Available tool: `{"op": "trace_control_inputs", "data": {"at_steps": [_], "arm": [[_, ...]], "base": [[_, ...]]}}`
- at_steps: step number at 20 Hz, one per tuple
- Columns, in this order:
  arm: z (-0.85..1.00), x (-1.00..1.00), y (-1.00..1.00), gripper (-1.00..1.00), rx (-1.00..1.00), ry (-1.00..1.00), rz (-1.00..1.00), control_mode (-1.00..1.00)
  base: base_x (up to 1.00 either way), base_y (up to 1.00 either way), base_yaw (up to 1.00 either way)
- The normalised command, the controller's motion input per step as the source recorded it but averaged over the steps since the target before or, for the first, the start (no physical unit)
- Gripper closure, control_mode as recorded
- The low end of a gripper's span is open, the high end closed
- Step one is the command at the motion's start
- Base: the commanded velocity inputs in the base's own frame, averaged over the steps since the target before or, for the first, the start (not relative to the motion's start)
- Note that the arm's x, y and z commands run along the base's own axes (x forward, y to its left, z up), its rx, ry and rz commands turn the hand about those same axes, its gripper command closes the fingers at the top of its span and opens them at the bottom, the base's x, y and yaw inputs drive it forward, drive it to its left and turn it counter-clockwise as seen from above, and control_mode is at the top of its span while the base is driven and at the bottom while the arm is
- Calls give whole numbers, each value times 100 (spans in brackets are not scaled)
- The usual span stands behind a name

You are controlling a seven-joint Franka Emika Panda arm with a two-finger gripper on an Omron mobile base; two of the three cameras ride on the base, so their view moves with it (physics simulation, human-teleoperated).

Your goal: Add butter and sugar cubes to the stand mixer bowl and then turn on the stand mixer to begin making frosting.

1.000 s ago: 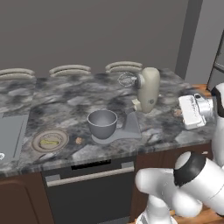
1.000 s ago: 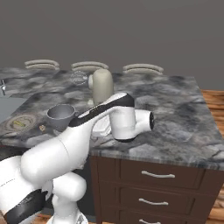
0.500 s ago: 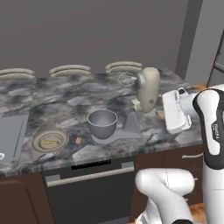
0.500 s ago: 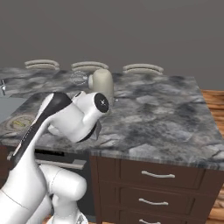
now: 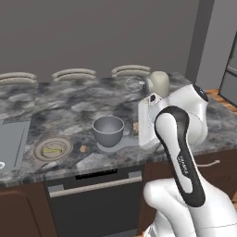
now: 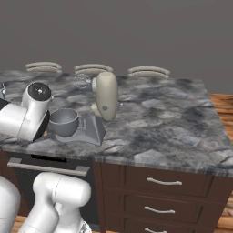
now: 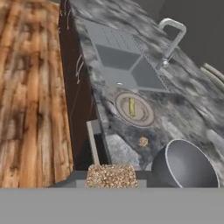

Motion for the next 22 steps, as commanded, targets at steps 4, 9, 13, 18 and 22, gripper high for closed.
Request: {"op": "trace_control_inputs", "data": {"at_steps": [4, 9, 13, 18, 22], "arm": [[0, 37, 66, 100, -27, 9, -8, -100], [0, 64, 39, 100, -20, 11, -10, -100], [0, 72, 16, 100, -18, 13, -12, -100], [-3, 72, -1, 100, -18, 12, -11, -100], [-19, 67, -5, 100, -17, 12, -8, -100]], "base": [[0, 0, 0], [0, 0, 0], [0, 0, 0], [0, 0, 0], [0, 0, 0]]}}
